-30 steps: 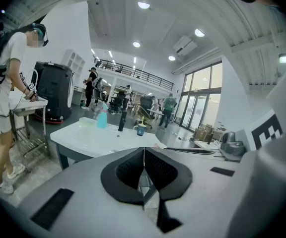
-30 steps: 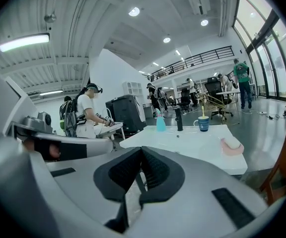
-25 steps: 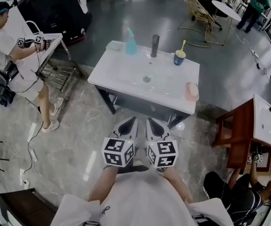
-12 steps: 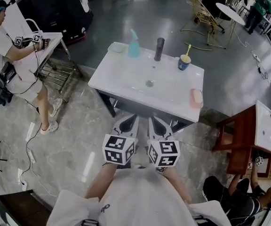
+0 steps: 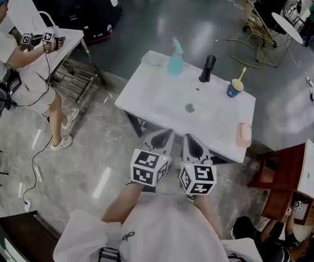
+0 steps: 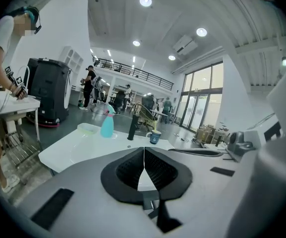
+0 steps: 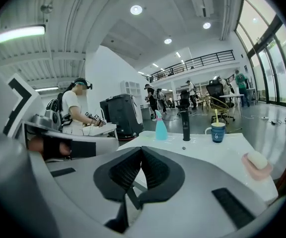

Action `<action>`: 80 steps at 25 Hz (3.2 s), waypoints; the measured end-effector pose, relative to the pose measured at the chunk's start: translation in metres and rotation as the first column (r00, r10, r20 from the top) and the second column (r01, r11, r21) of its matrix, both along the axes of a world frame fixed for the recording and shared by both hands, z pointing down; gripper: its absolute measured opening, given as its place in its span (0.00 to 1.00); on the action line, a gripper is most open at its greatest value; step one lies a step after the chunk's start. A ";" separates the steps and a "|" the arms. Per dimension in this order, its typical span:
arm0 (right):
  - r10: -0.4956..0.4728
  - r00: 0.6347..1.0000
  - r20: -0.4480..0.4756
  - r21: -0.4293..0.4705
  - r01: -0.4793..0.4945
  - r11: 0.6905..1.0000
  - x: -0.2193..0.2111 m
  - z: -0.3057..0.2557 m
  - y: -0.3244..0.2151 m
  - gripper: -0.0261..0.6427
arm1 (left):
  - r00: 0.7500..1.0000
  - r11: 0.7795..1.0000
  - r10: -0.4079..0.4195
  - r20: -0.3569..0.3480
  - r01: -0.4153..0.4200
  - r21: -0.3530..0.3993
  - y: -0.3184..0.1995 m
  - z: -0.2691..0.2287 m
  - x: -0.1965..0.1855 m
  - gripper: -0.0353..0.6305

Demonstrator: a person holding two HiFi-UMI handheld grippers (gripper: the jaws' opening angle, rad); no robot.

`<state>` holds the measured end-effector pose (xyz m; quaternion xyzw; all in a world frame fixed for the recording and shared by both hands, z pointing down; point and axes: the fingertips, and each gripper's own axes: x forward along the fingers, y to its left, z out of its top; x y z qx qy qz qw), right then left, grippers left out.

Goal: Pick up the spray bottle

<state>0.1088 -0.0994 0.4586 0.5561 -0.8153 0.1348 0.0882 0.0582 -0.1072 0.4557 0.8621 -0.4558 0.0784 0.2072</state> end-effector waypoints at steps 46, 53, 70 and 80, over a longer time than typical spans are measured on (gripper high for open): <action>0.190 0.981 0.037 0.103 -0.193 0.976 -0.069 -0.018 -0.263 0.24 | 0.989 0.987 0.138 -0.054 -0.142 -0.079 -0.262 0.029 -0.083 0.09; 0.146 0.988 0.040 0.119 -0.150 0.981 -0.069 -0.024 -0.290 0.33 | 0.993 0.990 0.109 -0.043 -0.112 -0.081 -0.277 0.028 -0.085 0.09; 0.092 0.995 -0.041 0.062 -0.090 0.994 -0.050 0.014 -0.367 0.46 | 1.000 0.993 -0.023 -0.014 0.022 -0.118 -0.315 0.045 -0.087 0.09; 0.038 0.996 -0.075 0.009 -0.038 0.999 -0.056 0.053 -0.404 0.53 | 0.994 0.984 -0.107 0.007 0.107 -0.140 -0.333 0.060 -0.095 0.09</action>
